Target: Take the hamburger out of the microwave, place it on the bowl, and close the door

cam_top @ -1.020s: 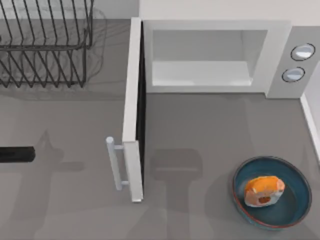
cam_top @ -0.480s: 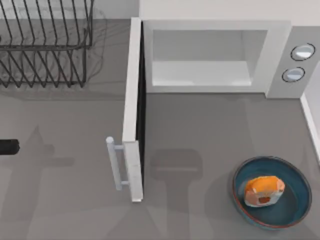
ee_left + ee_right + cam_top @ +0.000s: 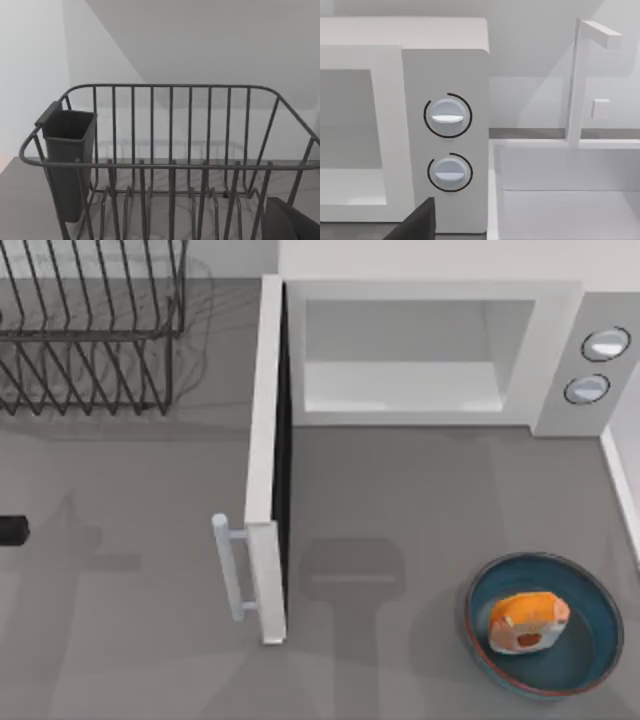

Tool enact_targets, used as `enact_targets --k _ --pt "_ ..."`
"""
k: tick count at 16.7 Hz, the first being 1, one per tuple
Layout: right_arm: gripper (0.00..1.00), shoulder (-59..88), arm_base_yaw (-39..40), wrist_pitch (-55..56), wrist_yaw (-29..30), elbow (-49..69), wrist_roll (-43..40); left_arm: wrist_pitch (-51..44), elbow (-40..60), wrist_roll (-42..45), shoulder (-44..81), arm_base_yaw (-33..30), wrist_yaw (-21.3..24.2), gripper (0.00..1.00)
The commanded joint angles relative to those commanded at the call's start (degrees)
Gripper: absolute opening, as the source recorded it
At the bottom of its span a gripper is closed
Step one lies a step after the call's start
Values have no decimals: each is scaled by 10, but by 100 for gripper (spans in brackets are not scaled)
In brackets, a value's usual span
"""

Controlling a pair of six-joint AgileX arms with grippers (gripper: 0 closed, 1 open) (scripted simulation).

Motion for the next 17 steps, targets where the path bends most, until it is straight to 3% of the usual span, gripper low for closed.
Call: enact_targets --k 4,13,17 --pt "100 0 0 0 0 0 0 -63 61 -41 65 -52 -33 0" --pt "100 0 0 0 0 0 0 -386 299 -208 350 -257 -160 0" --pt "100 0 0 0 0 0 0 -444 344 -243 398 -297 -184 0"
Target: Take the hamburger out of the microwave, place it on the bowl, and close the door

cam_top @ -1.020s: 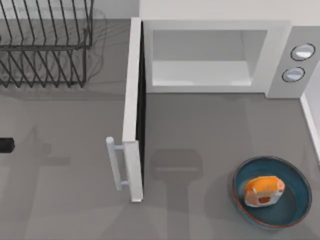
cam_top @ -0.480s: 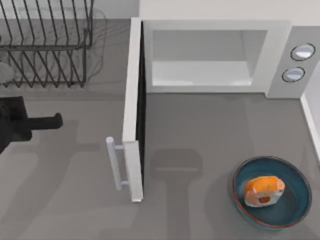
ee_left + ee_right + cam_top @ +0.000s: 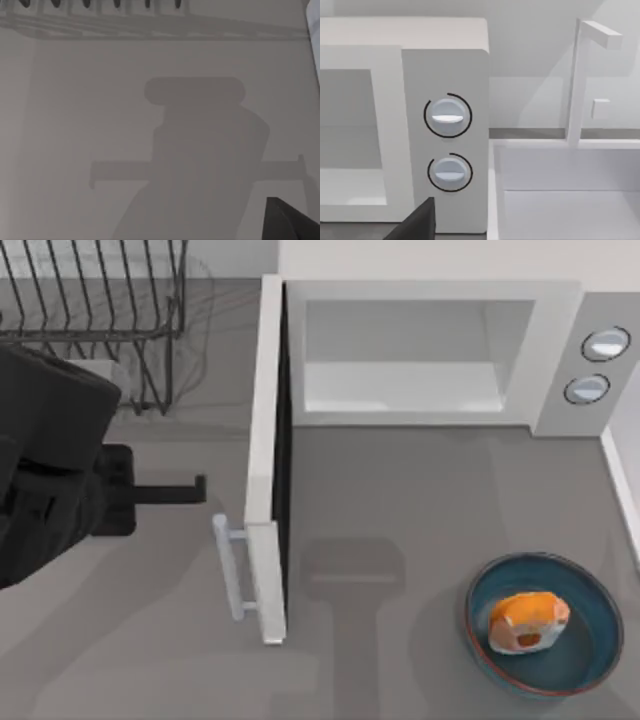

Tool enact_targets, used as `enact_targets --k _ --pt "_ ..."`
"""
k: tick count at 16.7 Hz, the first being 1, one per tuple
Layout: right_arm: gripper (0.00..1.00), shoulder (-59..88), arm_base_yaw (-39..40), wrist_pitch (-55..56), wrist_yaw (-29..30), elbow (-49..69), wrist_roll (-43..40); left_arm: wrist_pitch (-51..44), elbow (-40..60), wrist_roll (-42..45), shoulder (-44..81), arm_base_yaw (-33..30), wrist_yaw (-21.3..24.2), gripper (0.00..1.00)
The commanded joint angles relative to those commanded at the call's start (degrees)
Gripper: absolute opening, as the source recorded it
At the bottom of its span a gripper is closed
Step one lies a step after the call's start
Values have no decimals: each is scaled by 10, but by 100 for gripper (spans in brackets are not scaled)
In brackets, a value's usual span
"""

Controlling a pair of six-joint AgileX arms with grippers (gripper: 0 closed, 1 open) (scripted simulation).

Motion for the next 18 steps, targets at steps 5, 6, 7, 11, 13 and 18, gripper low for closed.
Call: enact_targets --k 5,6,7,11,13,18 --pt "100 0 0 0 0 0 0 3 -3 0 -1 2 2 0" --pt "100 0 0 0 0 0 0 10 -8 0 2 2 2 0" --pt "100 0 0 0 0 0 0 23 -18 0 7 2 1 0" --pt "100 0 0 0 0 0 0 127 -85 1 41 1 1 0" --pt "100 0 0 0 0 0 0 193 -126 2 59 1 1 0" --pt "100 0 0 0 0 0 0 279 -191 4 86 3 2 0"
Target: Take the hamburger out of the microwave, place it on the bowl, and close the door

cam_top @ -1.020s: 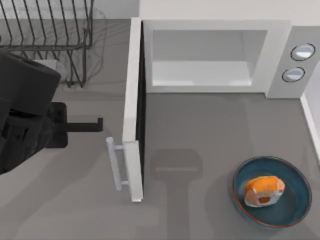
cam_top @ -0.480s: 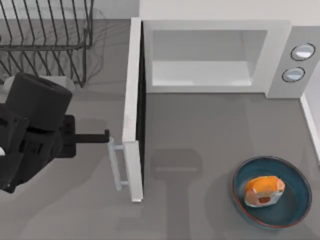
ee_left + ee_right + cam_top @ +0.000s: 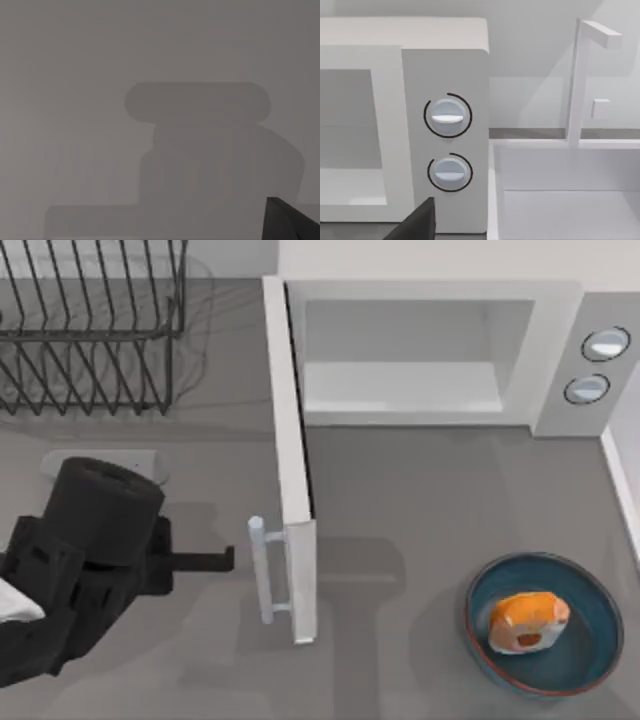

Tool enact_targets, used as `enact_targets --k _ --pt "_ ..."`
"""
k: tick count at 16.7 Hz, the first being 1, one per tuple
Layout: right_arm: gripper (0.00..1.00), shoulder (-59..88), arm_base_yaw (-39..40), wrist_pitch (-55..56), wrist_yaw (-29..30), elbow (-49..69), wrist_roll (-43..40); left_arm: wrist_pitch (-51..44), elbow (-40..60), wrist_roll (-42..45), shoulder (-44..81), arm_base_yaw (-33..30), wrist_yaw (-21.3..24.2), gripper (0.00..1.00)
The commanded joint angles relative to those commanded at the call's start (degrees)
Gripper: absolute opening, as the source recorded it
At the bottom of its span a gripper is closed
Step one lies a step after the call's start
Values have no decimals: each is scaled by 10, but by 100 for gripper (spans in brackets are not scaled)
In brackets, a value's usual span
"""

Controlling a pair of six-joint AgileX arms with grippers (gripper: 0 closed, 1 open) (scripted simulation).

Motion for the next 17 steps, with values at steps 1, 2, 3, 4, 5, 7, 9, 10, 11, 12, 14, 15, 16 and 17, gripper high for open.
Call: enact_targets --k 1,2,3,4,5,7,9,10,11,12,14,15,16,17 --pt "100 0 0 0 0 0 0 0 0 0 0 0 0 0" --pt "100 0 0 0 0 0 0 0 0 0 0 0 0 0" --pt "100 0 0 0 0 0 0 0 0 0 0 0 0 0" --pt "100 0 0 0 0 0 0 -3 12 0 -10 -11 3 0" --pt "100 0 0 0 0 0 0 -4 13 -2 -8 -13 1 0" --pt "100 0 0 0 0 0 0 -11 34 -23 14 -34 -15 0" --pt "100 0 0 0 0 0 0 -21 72 -63 60 -79 -42 0" --pt "100 0 0 0 0 0 0 -27 93 -85 90 -109 -58 0" --pt "100 0 0 0 0 0 0 -34 113 -106 117 -137 -72 0" --pt "100 0 0 0 0 0 0 -39 132 -126 139 -160 -86 0" --pt "100 0 0 0 0 0 0 -48 159 -155 166 -188 -106 0" --pt "100 0 0 0 0 0 0 -49 164 -160 171 -194 -110 0" --pt "100 0 0 0 0 0 0 -50 165 -160 172 -194 -111 0" --pt "100 0 0 0 0 0 0 -50 165 -160 172 -194 -111 0"
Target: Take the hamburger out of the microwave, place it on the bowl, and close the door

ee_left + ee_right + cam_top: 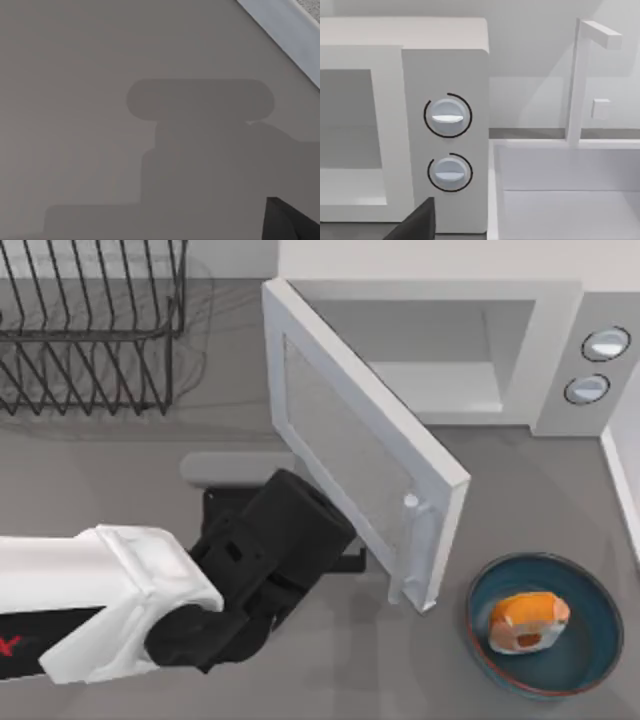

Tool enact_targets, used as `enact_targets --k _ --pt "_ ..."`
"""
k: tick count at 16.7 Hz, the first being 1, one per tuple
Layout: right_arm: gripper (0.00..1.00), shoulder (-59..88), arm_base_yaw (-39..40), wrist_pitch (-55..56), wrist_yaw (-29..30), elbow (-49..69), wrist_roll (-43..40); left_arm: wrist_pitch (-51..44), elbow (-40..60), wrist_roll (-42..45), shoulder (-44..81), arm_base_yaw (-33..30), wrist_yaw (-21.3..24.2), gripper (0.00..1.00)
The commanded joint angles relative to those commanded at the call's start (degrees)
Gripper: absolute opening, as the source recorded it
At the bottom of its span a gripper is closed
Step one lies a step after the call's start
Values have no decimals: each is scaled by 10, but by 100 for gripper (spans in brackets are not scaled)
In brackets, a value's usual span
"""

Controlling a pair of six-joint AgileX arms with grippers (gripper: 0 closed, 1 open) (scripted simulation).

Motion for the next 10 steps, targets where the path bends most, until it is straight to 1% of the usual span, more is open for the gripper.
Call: enact_targets --k 2,4,10 --pt "100 0 0 0 0 0 0 0 0 -1 -1 1 1 0" --pt "100 0 0 0 0 0 0 -12 22 -15 21 -13 -6 0" --pt "100 0 0 0 0 0 0 -79 182 -89 149 -85 -43 0"
